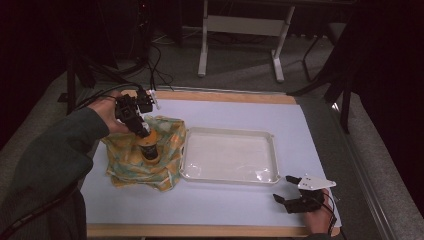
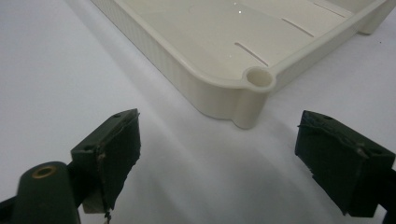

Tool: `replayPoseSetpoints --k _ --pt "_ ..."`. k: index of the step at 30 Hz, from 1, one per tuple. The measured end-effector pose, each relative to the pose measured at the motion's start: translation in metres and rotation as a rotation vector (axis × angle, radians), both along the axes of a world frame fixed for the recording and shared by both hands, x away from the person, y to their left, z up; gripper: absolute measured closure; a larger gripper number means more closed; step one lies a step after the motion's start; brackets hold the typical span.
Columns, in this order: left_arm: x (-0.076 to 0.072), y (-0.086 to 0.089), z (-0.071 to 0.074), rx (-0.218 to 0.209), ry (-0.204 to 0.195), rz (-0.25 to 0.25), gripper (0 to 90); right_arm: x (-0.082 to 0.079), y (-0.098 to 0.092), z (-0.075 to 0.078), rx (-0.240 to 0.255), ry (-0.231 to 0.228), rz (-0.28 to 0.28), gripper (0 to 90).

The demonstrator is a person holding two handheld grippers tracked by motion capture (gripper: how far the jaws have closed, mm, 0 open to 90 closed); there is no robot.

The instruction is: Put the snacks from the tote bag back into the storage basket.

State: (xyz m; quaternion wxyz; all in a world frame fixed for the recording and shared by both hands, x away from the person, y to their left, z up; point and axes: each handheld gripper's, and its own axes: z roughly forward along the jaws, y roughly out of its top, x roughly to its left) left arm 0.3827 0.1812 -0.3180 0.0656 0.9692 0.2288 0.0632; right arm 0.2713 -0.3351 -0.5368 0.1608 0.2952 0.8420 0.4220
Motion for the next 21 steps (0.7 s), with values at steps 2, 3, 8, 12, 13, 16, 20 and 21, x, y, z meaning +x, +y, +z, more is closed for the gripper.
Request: replayPoseSetpoints --k 2,3,8,12,13,16,20,21 --pt "0.000 -0.001 0.002 0.000 0.000 -0.002 59.3 0.000 0.000 0.000 0.000 0.001 0.000 13.9" --pt "0.000 -0.001 0.002 0.000 0.000 -0.002 59.3 0.000 0.000 0.000 0.000 0.001 0.000 13.9" --pt "0.000 -0.004 0.006 0.006 0.008 -0.013 59.3 0.000 0.000 0.000 0.001 0.001 0.000 13.9" --pt "-0.001 -0.004 0.008 0.005 0.006 -0.010 59.3 0.000 0.000 0.000 0.000 0.001 0.000 13.9" --pt "-0.002 -0.004 0.011 -0.002 0.003 -0.010 59.3 0.000 0.000 0.000 0.000 0.001 0.001 13.9" --pt "-0.003 -0.003 0.016 -0.004 0.000 -0.007 59.3 0.000 0.000 0.000 0.001 0.000 0.001 13.9" --pt "-0.003 -0.004 0.020 -0.002 0.000 -0.011 59.3 0.000 -0.001 0.000 0.001 0.000 0.001 13.9" --pt "-0.004 -0.004 0.020 -0.002 0.000 -0.010 59.3 0.000 -0.001 0.000 0.001 0.000 0.001 13.9"
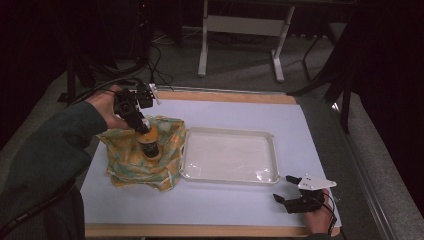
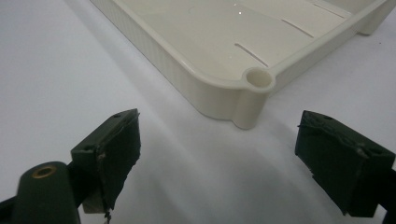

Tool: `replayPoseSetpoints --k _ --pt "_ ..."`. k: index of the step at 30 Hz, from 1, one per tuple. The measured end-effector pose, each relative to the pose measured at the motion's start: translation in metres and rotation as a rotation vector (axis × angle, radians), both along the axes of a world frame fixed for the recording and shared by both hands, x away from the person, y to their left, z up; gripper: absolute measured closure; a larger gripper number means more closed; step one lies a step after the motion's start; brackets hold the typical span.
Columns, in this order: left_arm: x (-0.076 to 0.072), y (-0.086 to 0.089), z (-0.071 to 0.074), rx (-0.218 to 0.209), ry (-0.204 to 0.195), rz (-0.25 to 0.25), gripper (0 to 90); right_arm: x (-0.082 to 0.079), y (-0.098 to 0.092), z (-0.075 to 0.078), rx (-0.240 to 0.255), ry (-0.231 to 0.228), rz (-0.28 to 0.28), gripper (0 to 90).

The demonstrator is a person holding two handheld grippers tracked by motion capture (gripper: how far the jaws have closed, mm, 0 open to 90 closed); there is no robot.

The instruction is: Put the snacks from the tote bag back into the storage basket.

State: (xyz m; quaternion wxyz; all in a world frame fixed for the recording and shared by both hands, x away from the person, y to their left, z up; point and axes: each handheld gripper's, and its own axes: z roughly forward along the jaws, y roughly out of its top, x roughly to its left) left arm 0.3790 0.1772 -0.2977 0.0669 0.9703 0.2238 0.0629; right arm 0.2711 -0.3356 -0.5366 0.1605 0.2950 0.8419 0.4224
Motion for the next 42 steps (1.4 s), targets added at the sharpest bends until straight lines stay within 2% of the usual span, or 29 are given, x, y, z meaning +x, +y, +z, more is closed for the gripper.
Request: replayPoseSetpoints --k 7,14,29,42 --pt "-0.003 -0.003 0.007 0.020 0.011 -0.016 59.3 0.000 0.000 0.000 0.001 0.001 0.000 13.9" --pt "-0.008 -0.006 0.016 0.048 0.001 -0.032 59.3 0.000 0.000 0.000 0.001 0.000 0.000 13.9" --pt "-0.014 -0.021 0.033 0.061 -0.012 -0.073 59.3 0.000 0.000 0.000 0.000 0.000 0.000 13.9" --pt "-0.018 -0.035 0.039 0.061 -0.027 -0.105 59.4 0.000 0.000 0.000 0.002 0.001 0.001 13.9"
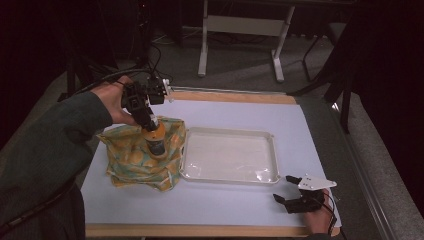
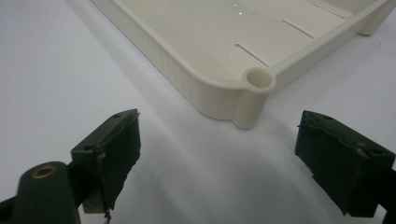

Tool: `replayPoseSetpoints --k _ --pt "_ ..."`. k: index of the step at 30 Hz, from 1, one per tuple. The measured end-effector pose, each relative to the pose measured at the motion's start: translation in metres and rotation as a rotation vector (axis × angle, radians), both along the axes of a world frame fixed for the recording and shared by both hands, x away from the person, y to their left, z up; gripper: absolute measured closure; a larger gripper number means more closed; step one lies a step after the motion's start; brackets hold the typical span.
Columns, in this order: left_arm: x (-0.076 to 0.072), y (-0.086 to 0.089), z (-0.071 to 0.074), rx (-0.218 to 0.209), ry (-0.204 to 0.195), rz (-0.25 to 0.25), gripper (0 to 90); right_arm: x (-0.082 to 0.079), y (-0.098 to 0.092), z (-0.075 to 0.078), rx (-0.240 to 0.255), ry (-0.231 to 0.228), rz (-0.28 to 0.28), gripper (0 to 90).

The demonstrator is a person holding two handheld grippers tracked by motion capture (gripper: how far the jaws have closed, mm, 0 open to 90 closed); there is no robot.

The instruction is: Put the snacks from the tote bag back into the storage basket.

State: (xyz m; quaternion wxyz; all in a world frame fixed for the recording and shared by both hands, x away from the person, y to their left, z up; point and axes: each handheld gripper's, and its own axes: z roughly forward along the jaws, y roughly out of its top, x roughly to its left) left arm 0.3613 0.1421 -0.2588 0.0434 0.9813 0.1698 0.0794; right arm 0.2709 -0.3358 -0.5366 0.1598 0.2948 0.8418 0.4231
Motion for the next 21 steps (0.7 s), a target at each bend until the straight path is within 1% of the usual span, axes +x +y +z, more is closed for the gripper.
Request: replayPoseSetpoints --k 6,13,18,21 --pt "-0.001 -0.006 0.000 -0.004 -0.001 -0.016 59.4 0.000 0.000 0.000 0.000 -0.002 0.000 13.9" --pt "-0.002 -0.018 0.002 -0.010 -0.001 -0.042 59.4 0.000 0.000 0.000 0.000 -0.002 0.000 13.9" --pt "-0.002 -0.024 0.003 -0.010 -0.002 -0.054 59.4 0.000 0.000 0.000 0.000 -0.002 0.000 13.9" --pt "-0.003 -0.029 0.004 -0.003 -0.003 -0.066 59.4 0.000 0.000 0.000 0.002 -0.002 0.001 13.9"
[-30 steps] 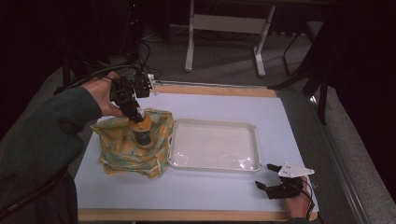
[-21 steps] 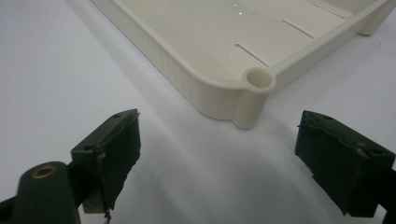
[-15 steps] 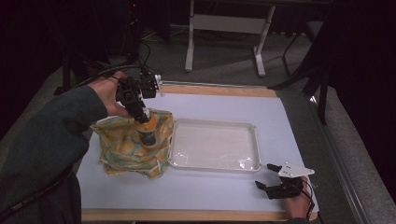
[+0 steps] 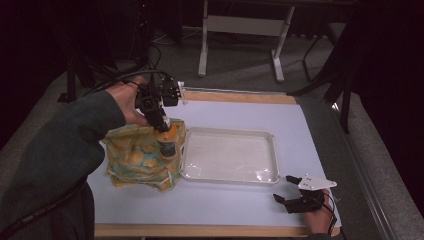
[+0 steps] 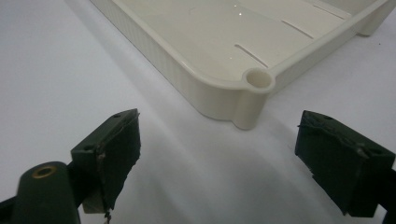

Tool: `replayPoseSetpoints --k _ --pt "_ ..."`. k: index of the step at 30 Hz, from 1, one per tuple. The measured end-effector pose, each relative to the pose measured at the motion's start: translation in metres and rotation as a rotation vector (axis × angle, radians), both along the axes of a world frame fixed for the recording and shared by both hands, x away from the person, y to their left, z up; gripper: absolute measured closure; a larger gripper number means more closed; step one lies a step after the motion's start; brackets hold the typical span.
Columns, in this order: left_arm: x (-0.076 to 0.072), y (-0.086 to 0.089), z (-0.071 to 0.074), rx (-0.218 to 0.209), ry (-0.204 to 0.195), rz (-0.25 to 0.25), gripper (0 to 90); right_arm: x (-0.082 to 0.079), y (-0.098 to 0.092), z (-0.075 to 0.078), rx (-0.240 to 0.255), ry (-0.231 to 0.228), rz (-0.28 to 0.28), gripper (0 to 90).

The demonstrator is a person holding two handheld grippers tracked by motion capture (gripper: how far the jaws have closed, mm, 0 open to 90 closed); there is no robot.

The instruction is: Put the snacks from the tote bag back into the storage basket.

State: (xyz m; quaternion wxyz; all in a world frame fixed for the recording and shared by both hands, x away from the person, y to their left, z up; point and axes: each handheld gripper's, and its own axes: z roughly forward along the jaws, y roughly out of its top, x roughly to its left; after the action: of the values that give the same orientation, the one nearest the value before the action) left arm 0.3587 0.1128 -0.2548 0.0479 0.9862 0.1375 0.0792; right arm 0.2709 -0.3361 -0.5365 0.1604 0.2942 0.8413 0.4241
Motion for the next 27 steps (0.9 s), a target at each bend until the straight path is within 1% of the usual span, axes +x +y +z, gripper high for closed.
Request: replayPoseSetpoints --k 14,17,18,27 --pt "0.001 -0.017 0.001 -0.015 0.002 -0.025 59.3 0.000 0.000 0.000 0.001 0.000 0.000 13.9" --pt "0.001 -0.020 0.000 -0.014 0.001 -0.030 59.4 0.000 0.000 0.000 0.002 0.000 0.000 13.9" --pt "0.002 -0.022 0.000 -0.010 0.000 -0.038 59.4 0.000 0.000 0.000 0.001 0.000 0.000 13.9" --pt "0.002 -0.029 -0.001 -0.019 -0.001 -0.051 59.4 0.000 0.000 0.000 0.002 0.001 0.001 13.9"
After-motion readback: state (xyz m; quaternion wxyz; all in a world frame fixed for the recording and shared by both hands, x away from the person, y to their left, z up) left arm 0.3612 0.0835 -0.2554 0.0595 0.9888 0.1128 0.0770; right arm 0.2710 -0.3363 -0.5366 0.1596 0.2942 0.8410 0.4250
